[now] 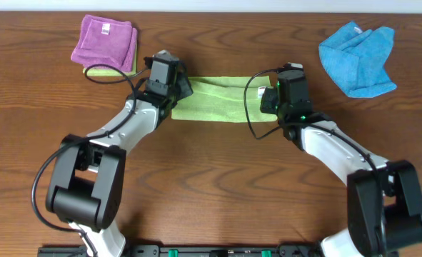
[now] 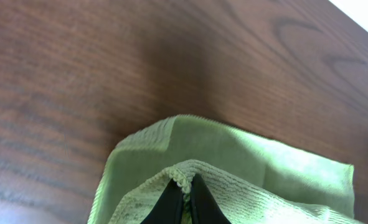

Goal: Fold the cloth
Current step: 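Lift the bottom edge with both grippers and fold it up toward the top edge, then lower the folded edge onto the cloth and release both grippers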

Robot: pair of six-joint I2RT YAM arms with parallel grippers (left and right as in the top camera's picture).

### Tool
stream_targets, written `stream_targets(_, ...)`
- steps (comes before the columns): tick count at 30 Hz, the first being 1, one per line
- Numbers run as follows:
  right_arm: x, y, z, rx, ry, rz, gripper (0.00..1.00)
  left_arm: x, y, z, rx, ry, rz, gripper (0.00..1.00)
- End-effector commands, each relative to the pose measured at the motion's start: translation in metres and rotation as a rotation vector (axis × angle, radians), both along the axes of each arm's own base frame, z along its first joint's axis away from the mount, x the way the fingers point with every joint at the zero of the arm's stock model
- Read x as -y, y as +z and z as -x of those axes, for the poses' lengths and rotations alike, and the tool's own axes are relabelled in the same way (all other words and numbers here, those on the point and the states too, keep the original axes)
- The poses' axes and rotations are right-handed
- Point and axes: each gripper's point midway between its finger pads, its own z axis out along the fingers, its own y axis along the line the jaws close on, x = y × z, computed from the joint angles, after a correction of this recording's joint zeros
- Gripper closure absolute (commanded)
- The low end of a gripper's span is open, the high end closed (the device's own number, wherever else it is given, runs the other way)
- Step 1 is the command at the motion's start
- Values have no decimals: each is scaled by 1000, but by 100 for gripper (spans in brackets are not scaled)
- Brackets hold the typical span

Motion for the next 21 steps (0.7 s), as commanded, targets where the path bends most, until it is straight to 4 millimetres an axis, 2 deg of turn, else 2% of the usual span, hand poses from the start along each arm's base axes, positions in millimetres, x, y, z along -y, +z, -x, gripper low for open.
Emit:
stream_targets(1,9,-6,-9,1,-15,30,99,0,2,-10,12,-19,-21,94)
stream_targets(12,6,-6,-38,32,-6,53,99,-14,-6,-5,-19,0,-109,94)
stream_targets(17,7,-14,-38,15,1,68,99,-16,-8,-5,-19,-4,-127,94)
stream_targets(21,7,-16,-40,23,10,81,99,-17,-20,-4,-42,-2,-137,94)
